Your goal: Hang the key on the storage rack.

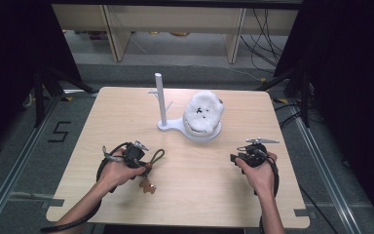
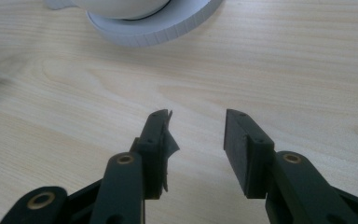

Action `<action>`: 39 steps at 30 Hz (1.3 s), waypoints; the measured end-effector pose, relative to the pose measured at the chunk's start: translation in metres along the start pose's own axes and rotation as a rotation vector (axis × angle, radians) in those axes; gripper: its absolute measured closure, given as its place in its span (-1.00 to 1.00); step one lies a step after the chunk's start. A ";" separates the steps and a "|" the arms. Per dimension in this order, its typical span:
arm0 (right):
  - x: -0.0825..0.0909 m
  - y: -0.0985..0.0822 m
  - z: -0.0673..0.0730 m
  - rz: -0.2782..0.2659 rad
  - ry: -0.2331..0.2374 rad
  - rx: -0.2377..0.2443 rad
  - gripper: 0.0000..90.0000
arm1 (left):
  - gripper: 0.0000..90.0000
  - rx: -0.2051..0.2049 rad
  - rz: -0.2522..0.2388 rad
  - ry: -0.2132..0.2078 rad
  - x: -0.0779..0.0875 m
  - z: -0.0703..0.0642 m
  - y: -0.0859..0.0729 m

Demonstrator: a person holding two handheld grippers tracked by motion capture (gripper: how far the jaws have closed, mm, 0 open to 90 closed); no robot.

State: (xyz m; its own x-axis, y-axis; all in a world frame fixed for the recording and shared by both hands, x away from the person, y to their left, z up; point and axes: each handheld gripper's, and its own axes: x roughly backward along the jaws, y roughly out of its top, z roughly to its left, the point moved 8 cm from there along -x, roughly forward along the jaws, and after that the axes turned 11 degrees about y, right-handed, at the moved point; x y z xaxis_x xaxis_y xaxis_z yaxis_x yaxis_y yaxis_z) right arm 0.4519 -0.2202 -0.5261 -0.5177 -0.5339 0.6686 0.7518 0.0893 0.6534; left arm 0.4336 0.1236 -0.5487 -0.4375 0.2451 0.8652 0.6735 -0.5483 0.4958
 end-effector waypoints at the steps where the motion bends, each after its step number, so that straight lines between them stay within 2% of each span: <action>1: 0.000 0.000 0.000 0.000 0.001 0.004 0.36 | 0.52 0.014 -0.013 0.002 0.000 0.000 -0.001; 3: 0.000 0.000 -0.001 -0.005 0.005 0.013 0.35 | 0.52 0.027 -0.041 -0.001 0.004 0.002 -0.004; 5: 0.001 -0.001 0.002 0.008 0.008 -0.010 0.35 | 0.52 0.038 -0.066 -0.003 0.007 0.005 -0.006; 7: 0.001 -0.001 0.002 0.004 -0.004 -0.020 0.34 | 0.52 0.060 -0.113 0.008 0.010 0.008 -0.007; 8: 0.001 0.000 0.002 -0.002 0.007 -0.014 0.34 | 0.52 0.068 -0.132 0.009 0.012 0.009 -0.007; 10: 0.000 0.000 0.001 -0.008 0.001 0.006 0.34 | 0.52 0.078 -0.174 0.021 0.014 0.011 -0.008; 11: 0.001 0.000 0.001 -0.006 -0.006 -0.011 0.33 | 0.52 0.080 -0.194 0.028 0.016 0.012 -0.008; 16: 0.001 0.000 0.004 -0.004 -0.004 -0.011 0.32 | 0.52 0.102 -0.260 0.039 0.022 0.016 -0.010; 20: 0.001 0.000 0.001 -0.010 -0.010 0.008 0.32 | 0.52 0.116 -0.298 0.037 0.027 0.019 -0.011; 21: 0.001 0.001 0.001 -0.012 -0.007 0.023 0.31 | 0.52 0.146 -0.332 0.046 0.028 0.019 -0.008; 22: 0.000 0.002 0.001 -0.026 0.006 0.037 0.31 | 0.52 0.148 -0.336 0.049 0.030 0.019 -0.008; 24: 0.000 0.001 0.002 -0.021 -0.005 0.019 0.30 | 0.52 0.166 -0.357 0.038 0.033 0.021 -0.007; 25: -0.001 0.002 0.001 -0.029 -0.005 0.040 0.29 | 0.52 0.174 -0.364 0.047 0.034 0.021 -0.006; 28: -0.001 0.002 0.002 -0.036 -0.012 0.031 0.28 | 0.52 0.180 -0.383 0.050 0.038 0.025 -0.005; 29: -0.001 0.003 0.001 -0.036 -0.010 0.051 0.28 | 0.52 0.205 -0.402 0.048 0.039 0.024 -0.002; 31: 0.001 0.002 0.000 -0.031 -0.021 0.061 0.27 | 0.52 0.192 -0.397 0.055 0.042 0.027 -0.002; 32: 0.000 0.003 0.000 -0.035 -0.013 0.059 0.27 | 0.52 0.209 -0.420 0.058 0.043 0.028 0.000; 33: 0.000 0.004 0.001 -0.044 -0.011 0.053 0.27 | 0.52 0.195 -0.412 0.064 0.044 0.030 -0.001; 35: 0.000 0.004 0.002 -0.042 0.003 0.063 0.26 | 0.52 0.218 -0.443 0.073 0.047 0.031 0.003; 37: 0.000 0.004 0.002 -0.044 -0.004 0.066 0.25 | 0.52 0.211 -0.446 0.077 0.049 0.033 0.004; 39: 0.000 0.004 0.003 -0.044 -0.002 0.070 0.23 | 0.52 0.230 -0.457 0.082 0.051 0.034 0.006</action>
State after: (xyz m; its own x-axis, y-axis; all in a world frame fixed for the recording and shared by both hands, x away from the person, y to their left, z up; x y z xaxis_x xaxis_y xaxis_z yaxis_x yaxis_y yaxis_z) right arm 0.4538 -0.2178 -0.5225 -0.5502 -0.5371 0.6394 0.6980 0.1245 0.7052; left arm 0.4354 0.1599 -0.4988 -0.7567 0.3496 0.5525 0.5122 -0.2082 0.8333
